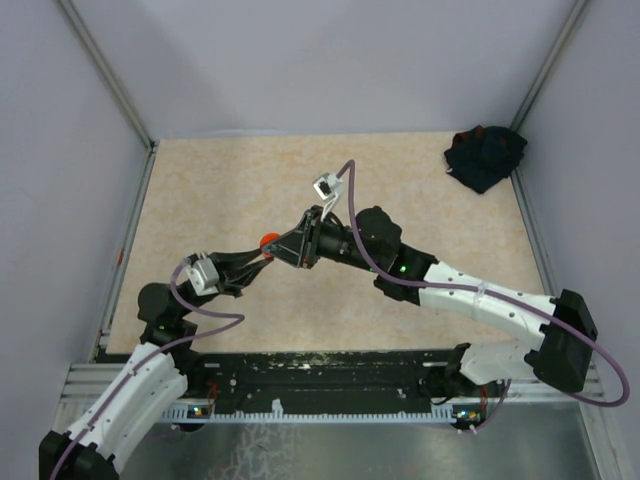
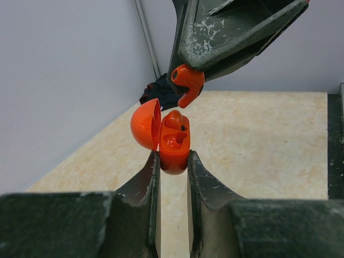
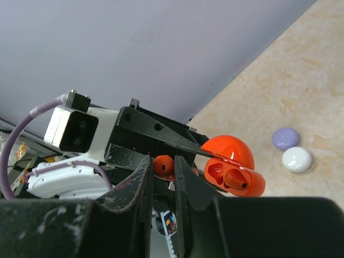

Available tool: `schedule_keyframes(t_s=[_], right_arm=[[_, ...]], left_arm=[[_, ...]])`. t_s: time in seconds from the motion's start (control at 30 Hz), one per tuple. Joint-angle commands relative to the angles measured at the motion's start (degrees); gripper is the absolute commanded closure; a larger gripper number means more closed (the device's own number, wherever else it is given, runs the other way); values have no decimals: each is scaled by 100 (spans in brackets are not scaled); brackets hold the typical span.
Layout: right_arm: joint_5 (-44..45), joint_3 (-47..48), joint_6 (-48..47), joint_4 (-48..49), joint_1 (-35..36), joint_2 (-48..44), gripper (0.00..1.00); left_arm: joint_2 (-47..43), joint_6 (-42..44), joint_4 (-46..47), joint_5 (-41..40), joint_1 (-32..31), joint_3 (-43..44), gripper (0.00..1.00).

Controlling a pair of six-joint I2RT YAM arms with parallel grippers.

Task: Insert the wireless bluetooth earbuds into the charging case
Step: Place the earbud in the charging case.

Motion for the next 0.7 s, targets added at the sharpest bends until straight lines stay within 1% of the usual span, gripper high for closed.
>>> schedule_keyframes(t_s=[0.0,0.67], right_arm=[[79,36,49,277,76,45,84],[304,-139,260,340,195,121,84]], left_arm=[[-81,29,299,88,35,-75,100],[-220,27,405,-87,35,-155,100]])
